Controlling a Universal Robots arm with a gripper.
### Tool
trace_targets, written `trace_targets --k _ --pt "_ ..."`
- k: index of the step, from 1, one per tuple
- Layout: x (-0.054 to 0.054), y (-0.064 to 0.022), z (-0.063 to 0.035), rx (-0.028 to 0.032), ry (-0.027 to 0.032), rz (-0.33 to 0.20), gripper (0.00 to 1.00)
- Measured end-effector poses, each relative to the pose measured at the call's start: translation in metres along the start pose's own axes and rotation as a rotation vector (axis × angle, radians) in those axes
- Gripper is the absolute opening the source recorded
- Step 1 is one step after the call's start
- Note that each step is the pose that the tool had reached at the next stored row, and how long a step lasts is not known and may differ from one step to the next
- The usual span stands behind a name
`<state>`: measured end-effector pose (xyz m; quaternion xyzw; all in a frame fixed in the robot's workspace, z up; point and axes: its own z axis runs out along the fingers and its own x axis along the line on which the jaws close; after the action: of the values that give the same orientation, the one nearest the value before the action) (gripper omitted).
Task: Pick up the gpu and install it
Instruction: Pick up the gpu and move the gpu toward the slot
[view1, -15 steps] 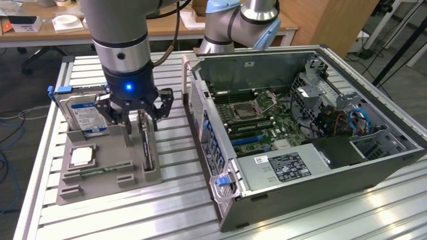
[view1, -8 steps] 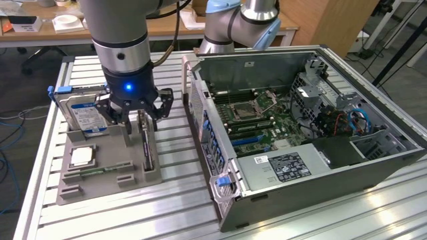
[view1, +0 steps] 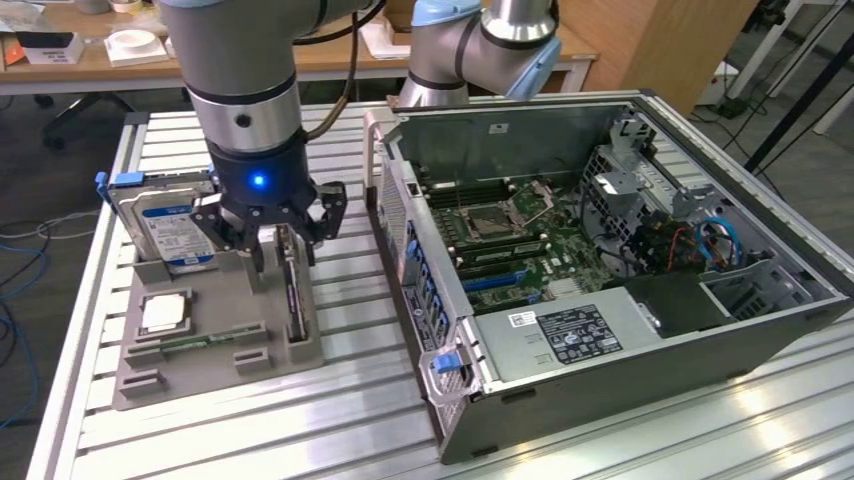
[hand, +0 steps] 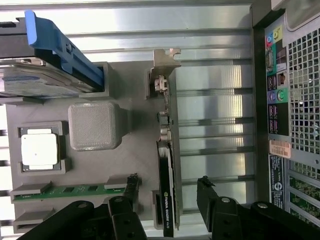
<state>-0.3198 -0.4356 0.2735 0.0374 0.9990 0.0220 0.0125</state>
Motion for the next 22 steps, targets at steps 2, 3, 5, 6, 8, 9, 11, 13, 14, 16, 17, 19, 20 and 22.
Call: trace_targets --k 2,3,5,6,8,9,11,13,14,16,17,19,20,22 --pt "0.0 -0.0001 0.0018 0.0 0.0 0.0 0.59" --pt "0.0 -0.0001 0.0026 0.0 0.0001 0.0 0.59" --pt "0.0 -0.0002 0.0044 0.0 0.0 0.0 0.59" --pt "0.0 -0.0002 0.0052 0.0 0.0 0.0 0.59" --pt "0.0 -0.0003 0.007 0.0 0.0 0.0 0.59" --pt "0.0 -0.0004 0.0079 0.0002 -0.0001 0.0 0.59" --pt "0.0 -0.0005 0.0097 0.0008 -0.0001 0.0 0.59" --pt "0.0 -0.0005 0.0114 0.0011 -0.0001 0.0 0.59" --pt "0.0 -0.0006 0.0121 0.0013 -0.0001 0.0 0.59" --pt "0.0 -0.0006 0.0138 0.0018 -0.0001 0.0 0.59" --pt "0.0 -0.0007 0.0146 0.0021 -0.0002 0.0 0.59" --pt "0.0 -0.0007 0.0162 0.0024 -0.0002 0.0 0.59" --pt "0.0 -0.0008 0.0169 0.0025 -0.0002 0.0 0.59" --pt "0.0 -0.0008 0.0184 0.0026 -0.0002 0.0 0.59"
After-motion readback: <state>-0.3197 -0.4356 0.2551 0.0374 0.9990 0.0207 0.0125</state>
